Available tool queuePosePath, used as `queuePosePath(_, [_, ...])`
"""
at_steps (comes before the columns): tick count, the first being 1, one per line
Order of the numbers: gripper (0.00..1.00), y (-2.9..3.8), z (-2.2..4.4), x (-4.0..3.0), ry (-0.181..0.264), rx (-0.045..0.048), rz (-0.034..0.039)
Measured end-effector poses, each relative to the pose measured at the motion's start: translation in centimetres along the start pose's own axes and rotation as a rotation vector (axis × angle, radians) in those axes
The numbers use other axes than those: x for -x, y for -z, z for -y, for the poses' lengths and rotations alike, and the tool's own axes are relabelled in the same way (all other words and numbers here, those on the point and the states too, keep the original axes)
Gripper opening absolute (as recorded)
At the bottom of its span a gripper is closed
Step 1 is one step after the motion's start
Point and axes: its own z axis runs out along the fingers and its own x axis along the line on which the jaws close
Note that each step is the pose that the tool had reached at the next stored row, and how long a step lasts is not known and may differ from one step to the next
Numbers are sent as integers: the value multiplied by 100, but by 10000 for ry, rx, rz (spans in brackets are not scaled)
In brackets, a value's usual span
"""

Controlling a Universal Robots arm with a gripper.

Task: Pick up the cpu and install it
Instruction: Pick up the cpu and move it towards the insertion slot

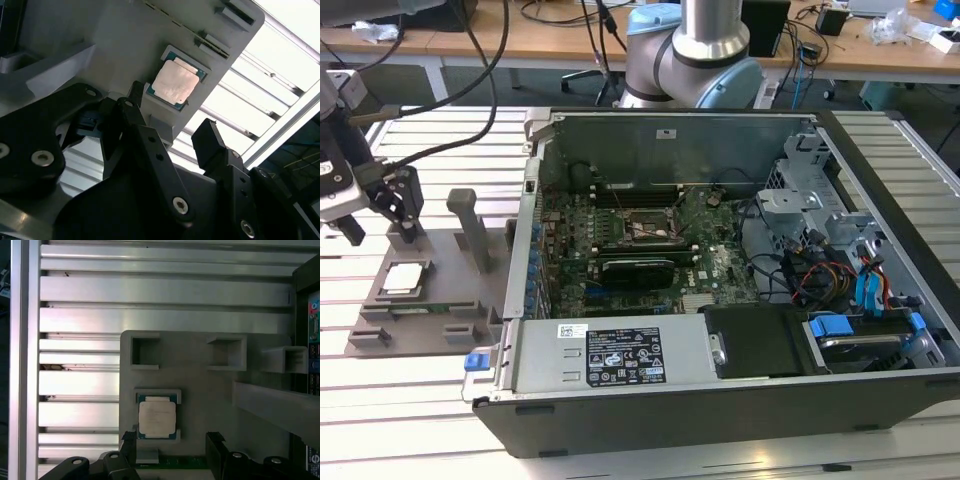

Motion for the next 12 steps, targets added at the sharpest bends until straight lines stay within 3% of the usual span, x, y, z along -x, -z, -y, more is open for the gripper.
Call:
queuePosePath(7, [66, -154, 0, -4, 24, -9, 0])
queuePosePath(12, [66, -203, 0, -5, 113, -52, 0])
